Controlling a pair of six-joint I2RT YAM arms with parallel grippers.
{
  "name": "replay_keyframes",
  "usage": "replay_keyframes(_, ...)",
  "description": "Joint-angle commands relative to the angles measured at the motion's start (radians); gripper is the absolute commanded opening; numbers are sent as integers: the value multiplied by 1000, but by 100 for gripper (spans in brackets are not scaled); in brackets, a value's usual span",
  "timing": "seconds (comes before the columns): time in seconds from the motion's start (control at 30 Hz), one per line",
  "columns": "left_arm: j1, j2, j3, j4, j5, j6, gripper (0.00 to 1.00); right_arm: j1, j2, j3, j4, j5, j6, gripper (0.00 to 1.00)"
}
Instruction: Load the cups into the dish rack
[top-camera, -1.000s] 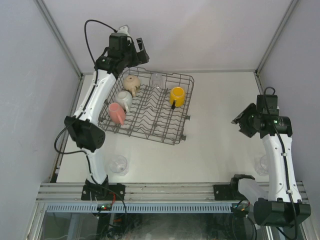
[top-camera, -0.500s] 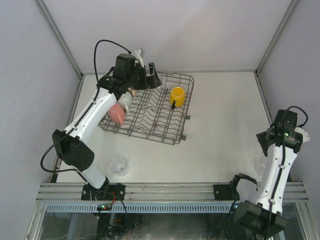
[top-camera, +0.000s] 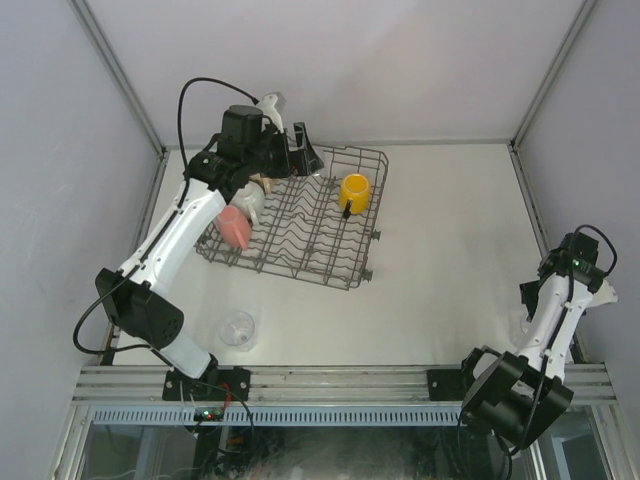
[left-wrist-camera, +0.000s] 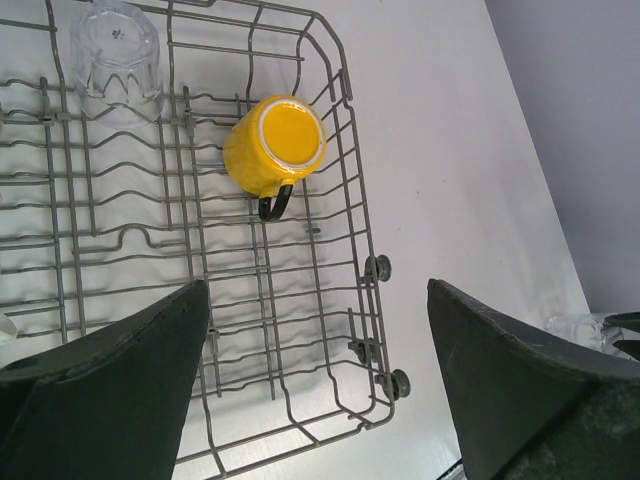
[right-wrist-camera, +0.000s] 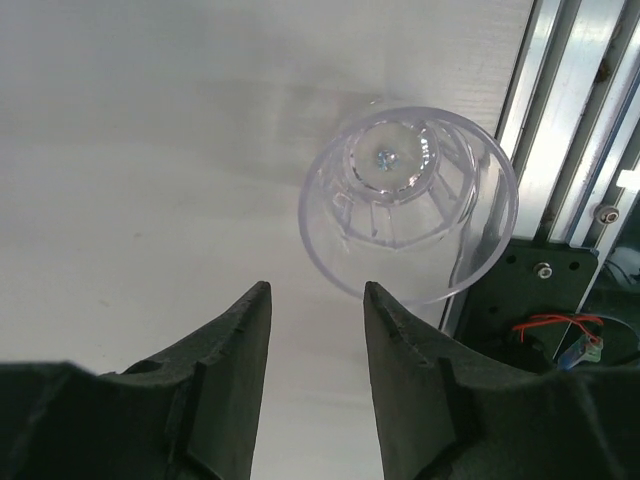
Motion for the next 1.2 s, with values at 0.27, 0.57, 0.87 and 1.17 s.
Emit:
replay_keyframes(0.27, 3, 11, 77, 6, 88, 7, 93, -10, 78, -90, 150, 43, -5, 35)
replay_keyframes(0.57, 28, 11, 84, 9, 100, 7, 93, -6, 144, -130, 215, 31, -33, 12)
replay_keyframes(0.87, 31, 43, 18, 46, 220, -64, 94, 125, 109, -43, 230, -124, -62, 0)
replay_keyframes(1.17, 30, 15, -197, 273, 441, -267, 94, 333, 24, 161, 380, -559, 23, 0)
